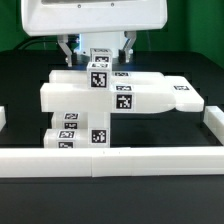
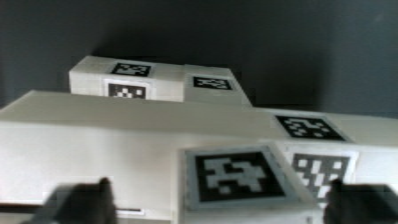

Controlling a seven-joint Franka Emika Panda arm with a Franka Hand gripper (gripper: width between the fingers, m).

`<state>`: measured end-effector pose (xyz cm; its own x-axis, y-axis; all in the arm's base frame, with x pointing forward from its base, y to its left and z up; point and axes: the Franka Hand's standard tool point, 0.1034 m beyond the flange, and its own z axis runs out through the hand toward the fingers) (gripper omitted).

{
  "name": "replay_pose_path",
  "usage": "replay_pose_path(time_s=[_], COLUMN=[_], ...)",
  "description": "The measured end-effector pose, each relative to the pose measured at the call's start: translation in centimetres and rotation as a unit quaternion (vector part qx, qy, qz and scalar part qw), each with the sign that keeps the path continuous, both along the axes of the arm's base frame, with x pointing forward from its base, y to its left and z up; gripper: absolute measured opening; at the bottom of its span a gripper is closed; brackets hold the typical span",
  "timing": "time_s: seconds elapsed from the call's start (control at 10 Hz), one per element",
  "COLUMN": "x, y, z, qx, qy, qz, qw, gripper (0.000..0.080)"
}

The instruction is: Assemble chair

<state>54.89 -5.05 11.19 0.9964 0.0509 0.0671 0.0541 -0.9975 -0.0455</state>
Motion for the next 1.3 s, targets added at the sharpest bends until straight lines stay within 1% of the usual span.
replay_pose_path(time_s=[0.1, 0.2, 0.3, 0.5, 0.6, 0.7, 1.0, 1.3], x=[0.00, -0.01, -0.01, -0.05, -0.06, -0.04, 0.05, 0.16], y=[-0.01, -0.01, -0.02, -0.12, -0.19, -0.30, -0.62, -0.58], z=[-0.01, -0.01, -0.02, -0.06, -0.08, -0.09, -0.08, -0.13], qx=[0.000, 0.000, 0.000, 0.002, 0.007, 0.011, 0.022, 0.042], qy=[0.000, 0.000, 0.000, 0.001, 0.002, -0.001, -0.003, 0.007], qz=[0.000, 0.000, -0.002, -0.020, -0.071, -0.136, -0.254, -0.444], qw=[1.000, 1.000, 1.000, 1.000, 0.997, 0.991, 0.967, 0.895], gripper=[0.0442, 0.0442, 0.0265, 0.0266, 0.0266, 0.0266, 0.0266, 0.0268])
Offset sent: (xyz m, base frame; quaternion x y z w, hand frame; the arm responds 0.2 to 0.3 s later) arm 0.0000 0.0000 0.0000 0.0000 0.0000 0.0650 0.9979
